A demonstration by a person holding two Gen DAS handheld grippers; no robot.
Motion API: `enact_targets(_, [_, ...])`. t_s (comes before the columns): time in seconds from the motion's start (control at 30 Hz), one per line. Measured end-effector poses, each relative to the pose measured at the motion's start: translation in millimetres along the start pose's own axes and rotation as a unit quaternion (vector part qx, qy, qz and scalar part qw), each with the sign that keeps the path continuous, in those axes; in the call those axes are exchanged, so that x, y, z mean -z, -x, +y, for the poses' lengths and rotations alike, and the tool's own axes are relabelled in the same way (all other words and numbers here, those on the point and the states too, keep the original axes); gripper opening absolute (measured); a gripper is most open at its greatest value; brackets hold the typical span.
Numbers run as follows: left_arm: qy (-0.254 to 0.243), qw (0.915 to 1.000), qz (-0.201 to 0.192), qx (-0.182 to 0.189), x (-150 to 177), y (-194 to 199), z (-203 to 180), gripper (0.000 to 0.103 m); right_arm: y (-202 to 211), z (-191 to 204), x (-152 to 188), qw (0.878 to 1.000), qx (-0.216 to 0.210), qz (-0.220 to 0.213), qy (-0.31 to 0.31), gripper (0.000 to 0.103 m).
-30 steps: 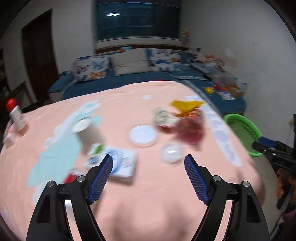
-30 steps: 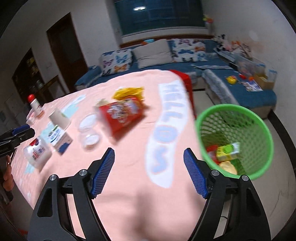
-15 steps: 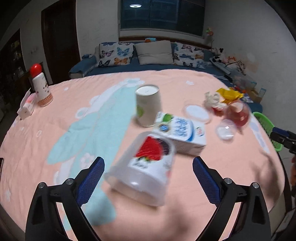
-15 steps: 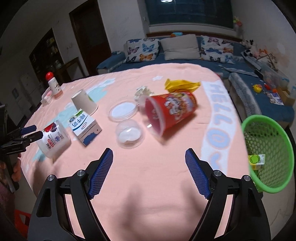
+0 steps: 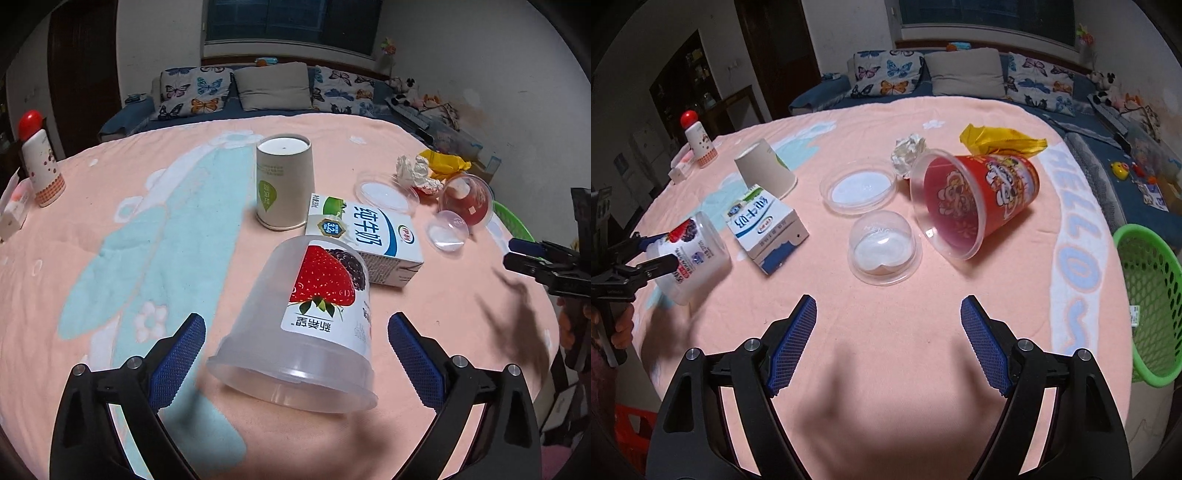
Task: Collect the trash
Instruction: 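Move the left tool back to the table and grasp the strawberry yogurt tub, then grasp the clear dome lid with the right tool, carry into green basket, release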
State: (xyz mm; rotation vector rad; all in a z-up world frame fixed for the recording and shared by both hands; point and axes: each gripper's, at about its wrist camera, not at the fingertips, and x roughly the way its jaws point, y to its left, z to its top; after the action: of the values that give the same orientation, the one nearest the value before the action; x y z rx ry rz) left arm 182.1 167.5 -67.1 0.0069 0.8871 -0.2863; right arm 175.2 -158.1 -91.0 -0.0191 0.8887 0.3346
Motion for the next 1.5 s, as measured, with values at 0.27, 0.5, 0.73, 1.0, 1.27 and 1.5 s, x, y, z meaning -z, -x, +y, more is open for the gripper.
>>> enact_targets(0.27, [-0.041,0.9991,0.007,-0.003,-3.8,-8.7,-12.7,0.096,-20.7,1.7,-3.9,1.000,0.004,0.013,-0.009,0.080])
enact_targets(0.5, [-0.053,0.9985,0.004,-0.006,-2.7,-8.6,-17.4,0.089,-41.1,6.6,-14.1,1.000,0.001,0.019,-0.010,0.080])
enact_targets(0.73, [-0.048,0.9988,0.006,-0.006,-1.3,-7.4,-13.5,0.077,-59.8,5.4,-23.8,1.000,0.007,0.023,-0.018,0.078])
enact_targets(1.0, [-0.049,0.9987,0.004,-0.012,-0.7,-4.5,-16.5,0.075,-76.5,9.8,-32.6,0.999,0.017,0.030,-0.018,0.071])
enact_targets(1.27, [-0.024,0.9997,0.002,-0.007,4.4,4.7,-12.3,0.074,-81.0,11.8,-32.3,0.999,0.042,0.030,-0.002,0.065])
enact_targets(1.5, [-0.021,0.9998,-0.006,0.005,9.1,20.3,-20.1,0.074,-64.8,9.6,-24.4,1.000,0.018,0.022,-0.009,0.065])
